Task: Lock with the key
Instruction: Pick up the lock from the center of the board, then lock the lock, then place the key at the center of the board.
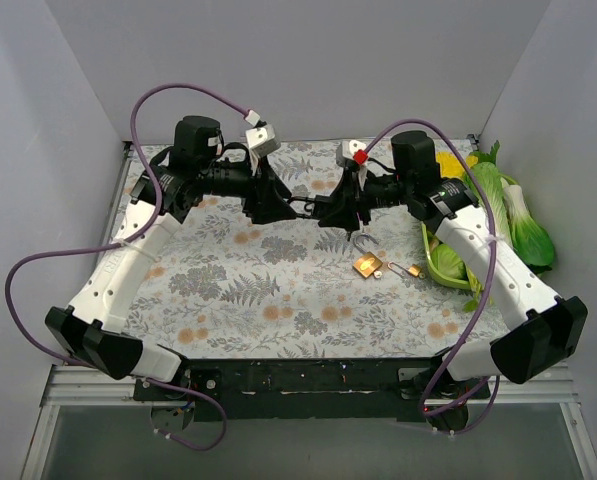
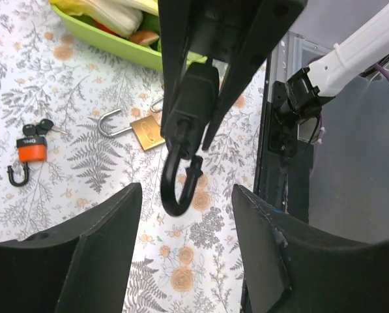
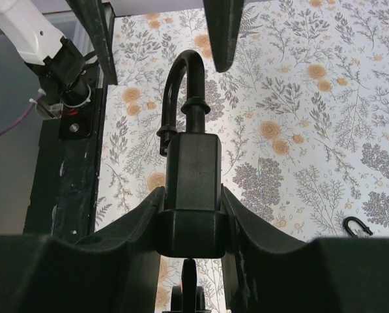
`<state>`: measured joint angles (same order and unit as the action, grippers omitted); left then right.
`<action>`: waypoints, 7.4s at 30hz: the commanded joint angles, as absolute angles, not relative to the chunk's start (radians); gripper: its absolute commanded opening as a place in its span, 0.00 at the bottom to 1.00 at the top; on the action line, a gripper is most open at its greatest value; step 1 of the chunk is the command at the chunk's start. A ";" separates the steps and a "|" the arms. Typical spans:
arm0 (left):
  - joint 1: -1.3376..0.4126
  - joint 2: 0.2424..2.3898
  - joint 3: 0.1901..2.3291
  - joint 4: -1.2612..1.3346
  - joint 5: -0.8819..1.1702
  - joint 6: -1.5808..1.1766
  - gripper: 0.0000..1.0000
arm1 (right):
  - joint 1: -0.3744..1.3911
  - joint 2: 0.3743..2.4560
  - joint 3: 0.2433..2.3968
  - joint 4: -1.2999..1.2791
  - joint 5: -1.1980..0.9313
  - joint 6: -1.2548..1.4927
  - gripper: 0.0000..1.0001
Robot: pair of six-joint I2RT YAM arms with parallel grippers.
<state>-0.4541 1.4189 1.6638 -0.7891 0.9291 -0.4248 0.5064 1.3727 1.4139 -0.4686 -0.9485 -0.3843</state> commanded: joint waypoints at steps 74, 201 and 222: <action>-0.680 1.419 1.230 0.023 0.911 -0.839 0.00 | 0.712 1.463 1.390 -0.009 -1.301 0.025 0.01; 0.135 1.190 1.054 -0.462 0.779 -0.827 0.00 | 0.538 2.192 1.672 0.331 -0.609 0.356 0.01; 0.147 1.223 1.017 -0.420 0.798 -0.836 0.00 | 0.515 2.548 2.031 0.281 -0.296 0.325 0.08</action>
